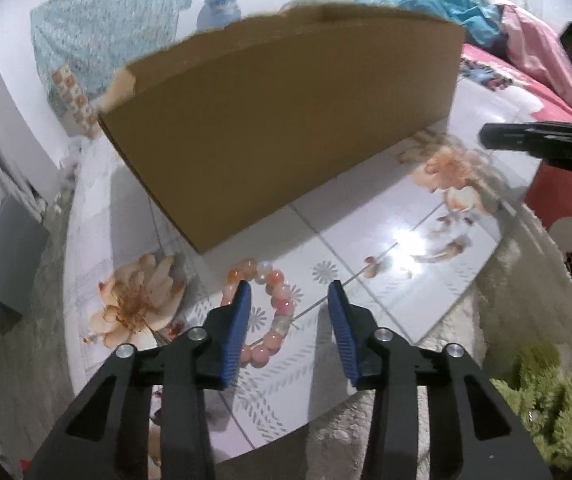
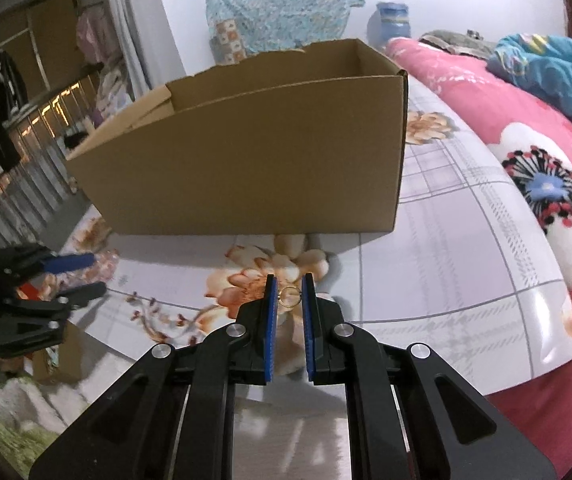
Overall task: Organize jewelry
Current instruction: 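Lift and carry the gold ring in the right tool over the cardboard box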
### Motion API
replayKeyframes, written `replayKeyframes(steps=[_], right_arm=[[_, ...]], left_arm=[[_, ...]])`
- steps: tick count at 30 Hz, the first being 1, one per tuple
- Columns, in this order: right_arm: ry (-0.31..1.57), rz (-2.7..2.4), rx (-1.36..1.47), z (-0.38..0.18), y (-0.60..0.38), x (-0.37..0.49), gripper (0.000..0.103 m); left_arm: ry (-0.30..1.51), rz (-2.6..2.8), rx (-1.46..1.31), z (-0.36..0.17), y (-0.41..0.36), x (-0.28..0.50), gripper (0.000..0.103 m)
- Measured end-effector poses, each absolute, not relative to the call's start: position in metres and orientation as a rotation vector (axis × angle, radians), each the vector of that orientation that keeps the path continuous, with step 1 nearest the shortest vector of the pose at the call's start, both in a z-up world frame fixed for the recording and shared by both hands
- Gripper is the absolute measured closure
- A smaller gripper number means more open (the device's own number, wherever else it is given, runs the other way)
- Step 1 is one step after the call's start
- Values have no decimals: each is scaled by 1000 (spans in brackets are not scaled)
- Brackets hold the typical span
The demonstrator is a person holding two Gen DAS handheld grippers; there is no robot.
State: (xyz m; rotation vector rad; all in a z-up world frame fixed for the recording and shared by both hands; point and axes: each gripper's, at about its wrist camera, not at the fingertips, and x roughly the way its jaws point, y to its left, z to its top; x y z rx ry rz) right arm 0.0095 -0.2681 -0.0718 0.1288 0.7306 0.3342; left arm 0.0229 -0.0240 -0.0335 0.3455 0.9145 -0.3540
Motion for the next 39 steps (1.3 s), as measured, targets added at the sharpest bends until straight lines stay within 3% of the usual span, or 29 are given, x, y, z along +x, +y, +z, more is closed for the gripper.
replayKeyframes(steps=[2,6,12,27,32,39], right_arm=[[717,333,137,-68,-266,9,93],[682,333,159,-59,-266,3,93],[631,321,175,-38,-274,-1,93],[480,323,205,28,-289,32,93],[502,314,147,34,-290,62,93],[678,351,24,18,-272,135,93]], left_arm=[[917,-362,315,-33,-21,26,73],[933,-362,279,-34,-15,34,93],[896,-361,219,-16,1,30,94],[666,-632,-94,124,16,58,94],[668,-604,-71,124,5,90,94],[778,-526,-4,90,-11,130,94]])
